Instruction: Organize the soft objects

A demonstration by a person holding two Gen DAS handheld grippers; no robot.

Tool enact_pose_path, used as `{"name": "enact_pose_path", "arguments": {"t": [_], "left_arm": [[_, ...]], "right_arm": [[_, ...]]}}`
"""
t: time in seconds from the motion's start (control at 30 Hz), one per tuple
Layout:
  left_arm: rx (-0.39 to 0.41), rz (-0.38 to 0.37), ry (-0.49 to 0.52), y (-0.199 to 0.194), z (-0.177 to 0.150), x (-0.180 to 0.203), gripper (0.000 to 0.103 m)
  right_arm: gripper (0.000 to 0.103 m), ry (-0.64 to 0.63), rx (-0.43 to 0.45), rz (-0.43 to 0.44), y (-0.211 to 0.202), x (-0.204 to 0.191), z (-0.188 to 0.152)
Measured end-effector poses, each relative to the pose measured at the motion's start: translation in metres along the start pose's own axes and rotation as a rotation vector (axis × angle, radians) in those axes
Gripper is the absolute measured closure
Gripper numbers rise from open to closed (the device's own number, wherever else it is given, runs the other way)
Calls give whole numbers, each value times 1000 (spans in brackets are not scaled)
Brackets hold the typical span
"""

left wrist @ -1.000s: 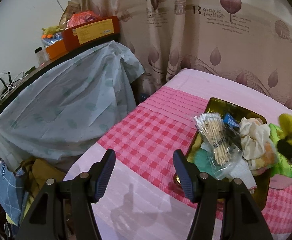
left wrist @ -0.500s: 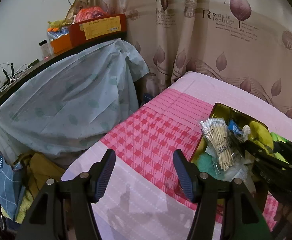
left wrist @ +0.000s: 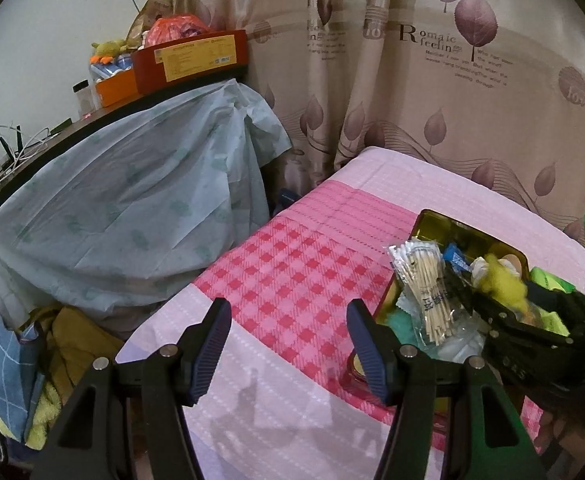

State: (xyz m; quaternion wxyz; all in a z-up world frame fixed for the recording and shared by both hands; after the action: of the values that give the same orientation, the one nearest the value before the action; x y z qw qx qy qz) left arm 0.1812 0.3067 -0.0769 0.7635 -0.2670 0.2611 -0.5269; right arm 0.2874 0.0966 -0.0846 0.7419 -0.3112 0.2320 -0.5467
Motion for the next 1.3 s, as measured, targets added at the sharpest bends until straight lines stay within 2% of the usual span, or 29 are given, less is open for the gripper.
{"name": "enact_pose_path", "arguments": {"t": [0.13, 0.17, 0.2, 0.3, 0.47, 0.63, 1.3], "left_arm": [[24, -11, 11, -6, 1, 4, 41], [31, -12, 17, -8, 2, 5, 41], [37, -16, 24, -9, 2, 7, 41], [42, -50, 51, -12, 2, 15, 41], [69, -91, 90, -21, 2, 27, 41], [82, -114, 112, -25, 2, 33, 41], [93, -124, 151, -29, 1, 42, 41]], "right_arm": [[25, 37, 24, 3, -25, 4, -4], [17, 53, 31, 1, -33, 6, -6], [14, 67, 37, 0, -41, 7, -10], [8, 91, 53, -24, -62, 12, -21], [4, 81, 77, -72, -90, 12, -38], [2, 100, 86, -69, -105, 14, -46], [1, 147, 64, -47, -110, 14, -63]]}}
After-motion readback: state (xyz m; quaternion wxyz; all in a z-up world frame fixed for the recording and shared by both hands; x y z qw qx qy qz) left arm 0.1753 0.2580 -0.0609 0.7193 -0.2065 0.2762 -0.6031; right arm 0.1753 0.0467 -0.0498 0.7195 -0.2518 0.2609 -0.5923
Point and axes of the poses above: each gripper's, at about its wrist camera, not at the fingertips, and y roughly the way its jaws point, x to its right, z to its top, the point moved 6 cm from there along y, roughly the way its jaws point, and after that the axes turned 4 degrees about y, right-handed, at the moved point
